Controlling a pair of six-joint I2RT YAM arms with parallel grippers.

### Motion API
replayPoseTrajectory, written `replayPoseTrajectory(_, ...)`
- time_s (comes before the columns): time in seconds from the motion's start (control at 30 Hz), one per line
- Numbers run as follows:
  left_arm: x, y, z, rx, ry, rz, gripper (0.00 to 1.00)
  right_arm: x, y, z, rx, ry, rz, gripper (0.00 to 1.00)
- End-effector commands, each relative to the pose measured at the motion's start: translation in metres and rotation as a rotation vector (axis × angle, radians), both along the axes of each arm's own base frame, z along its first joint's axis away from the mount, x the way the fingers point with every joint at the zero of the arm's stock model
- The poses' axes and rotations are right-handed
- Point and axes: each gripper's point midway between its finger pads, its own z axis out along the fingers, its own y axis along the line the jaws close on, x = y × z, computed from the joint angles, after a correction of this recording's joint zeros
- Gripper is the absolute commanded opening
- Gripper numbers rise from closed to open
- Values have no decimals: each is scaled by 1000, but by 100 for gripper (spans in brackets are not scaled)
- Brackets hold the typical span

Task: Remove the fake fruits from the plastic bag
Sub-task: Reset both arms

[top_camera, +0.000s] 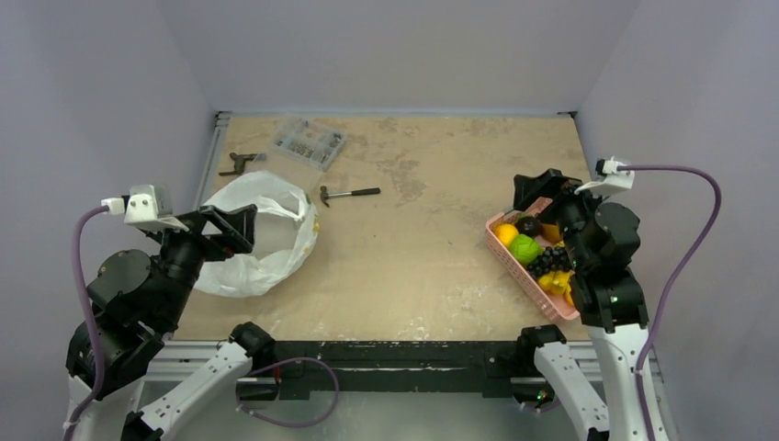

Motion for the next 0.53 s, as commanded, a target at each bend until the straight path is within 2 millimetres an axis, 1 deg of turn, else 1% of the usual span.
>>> replayPoseTrajectory(0.0, -7, -30, 22, -64, -52, -172, 100, -15, -4, 38, -40, -89, 4, 99)
replayPoseTrajectory(0.13, -12, -36, 25, -83, -56, -209, 100, -27, -12, 51, -34, -153, -38, 99)
replayPoseTrajectory(0.23, -13, -35, 24, -83, -48, -210, 100, -33, -15, 56, -14, -192, -52, 99)
replayPoseTrajectory(0.43, -13, -30, 25, -95, -41, -182, 100, -38, -25, 62, 15, -243, -110, 99)
replayPoseTrajectory(0.5, -12, -30, 27, -91, -41, -175, 100, -39, -23, 67, 7, -268, -98, 99)
